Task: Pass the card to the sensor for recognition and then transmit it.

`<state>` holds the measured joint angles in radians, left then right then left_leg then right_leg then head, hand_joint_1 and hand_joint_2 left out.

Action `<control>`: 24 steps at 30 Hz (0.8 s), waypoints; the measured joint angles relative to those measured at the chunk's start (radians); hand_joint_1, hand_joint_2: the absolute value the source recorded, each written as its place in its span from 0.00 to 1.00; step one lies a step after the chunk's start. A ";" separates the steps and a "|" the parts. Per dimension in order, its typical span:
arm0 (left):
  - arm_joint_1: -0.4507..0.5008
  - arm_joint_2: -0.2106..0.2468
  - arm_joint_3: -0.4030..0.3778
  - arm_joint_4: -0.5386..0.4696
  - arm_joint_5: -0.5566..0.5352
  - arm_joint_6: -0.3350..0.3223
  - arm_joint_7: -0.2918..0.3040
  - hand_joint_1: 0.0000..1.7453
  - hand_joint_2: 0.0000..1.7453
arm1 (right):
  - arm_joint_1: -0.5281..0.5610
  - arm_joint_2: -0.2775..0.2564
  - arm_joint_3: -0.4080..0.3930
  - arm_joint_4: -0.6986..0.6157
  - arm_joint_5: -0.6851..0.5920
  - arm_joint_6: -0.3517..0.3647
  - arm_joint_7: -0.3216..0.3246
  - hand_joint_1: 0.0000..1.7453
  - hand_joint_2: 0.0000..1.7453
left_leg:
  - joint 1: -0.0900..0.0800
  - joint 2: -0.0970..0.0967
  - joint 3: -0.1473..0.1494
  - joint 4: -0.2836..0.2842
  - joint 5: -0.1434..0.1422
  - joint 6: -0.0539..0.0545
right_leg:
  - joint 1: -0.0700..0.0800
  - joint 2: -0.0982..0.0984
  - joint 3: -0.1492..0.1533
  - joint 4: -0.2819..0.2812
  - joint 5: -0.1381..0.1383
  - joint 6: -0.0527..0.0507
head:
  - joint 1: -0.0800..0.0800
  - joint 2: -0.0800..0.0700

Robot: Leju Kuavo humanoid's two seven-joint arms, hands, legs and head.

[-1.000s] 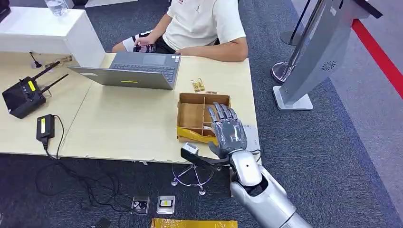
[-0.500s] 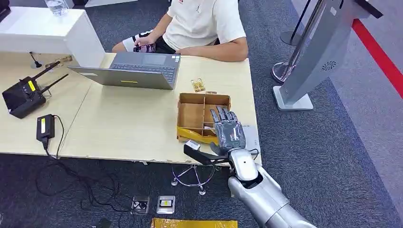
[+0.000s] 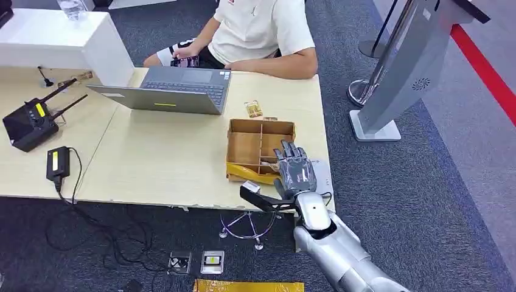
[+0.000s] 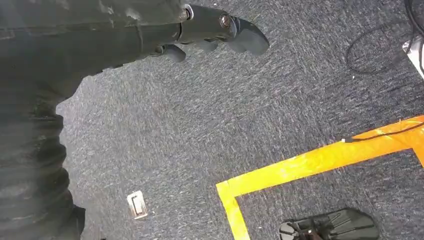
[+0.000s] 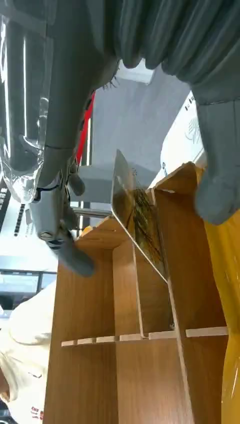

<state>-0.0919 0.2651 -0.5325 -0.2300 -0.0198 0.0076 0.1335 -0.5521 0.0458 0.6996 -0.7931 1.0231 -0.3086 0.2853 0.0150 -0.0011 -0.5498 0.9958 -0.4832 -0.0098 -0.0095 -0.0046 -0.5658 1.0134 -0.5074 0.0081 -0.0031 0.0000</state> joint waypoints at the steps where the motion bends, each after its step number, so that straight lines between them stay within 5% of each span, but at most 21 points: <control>1: 0.000 0.000 0.000 0.000 0.000 0.000 0.000 0.00 1.00 | -0.001 0.000 0.000 0.004 0.000 -0.001 -0.001 0.39 1.00 | 0.000 0.000 0.000 0.000 0.000 0.000 | 0.000 0.000 0.000 0.000 0.000 0.000 | 0.000 0.000; 18: 0.000 0.000 0.000 0.000 0.005 -0.002 0.000 0.00 1.00 | -0.010 0.021 0.000 0.040 0.003 -0.015 -0.010 0.26 1.00 | 0.000 0.000 0.000 0.000 0.000 0.000 | 0.000 0.000 0.000 0.000 0.000 0.000 | 0.000 0.000; 23: 0.000 0.000 0.000 0.000 -0.001 -0.002 0.000 0.00 1.00 | -0.011 0.021 -0.001 0.047 0.003 -0.024 -0.010 0.34 1.00 | 0.000 0.000 0.000 0.000 0.000 0.000 | 0.000 0.000 0.000 0.000 0.000 0.000 | 0.000 0.000; 24: 0.000 0.000 0.000 0.000 -0.002 -0.002 0.000 0.00 1.00 | -0.011 0.021 -0.001 0.047 0.003 -0.026 -0.010 0.42 1.00 | 0.000 0.000 0.000 0.000 0.000 0.000 | 0.000 0.000 0.000 0.000 0.000 0.000 | 0.000 0.000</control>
<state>-0.0919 0.2651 -0.5325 -0.2300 -0.0214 0.0057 0.1339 -0.5630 0.0671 0.6989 -0.7462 1.0262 -0.3342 0.2754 0.0150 -0.0010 -0.5496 0.9958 -0.4832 -0.0099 -0.0095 -0.0044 -0.5658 1.0134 -0.5074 0.0081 -0.0031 0.0000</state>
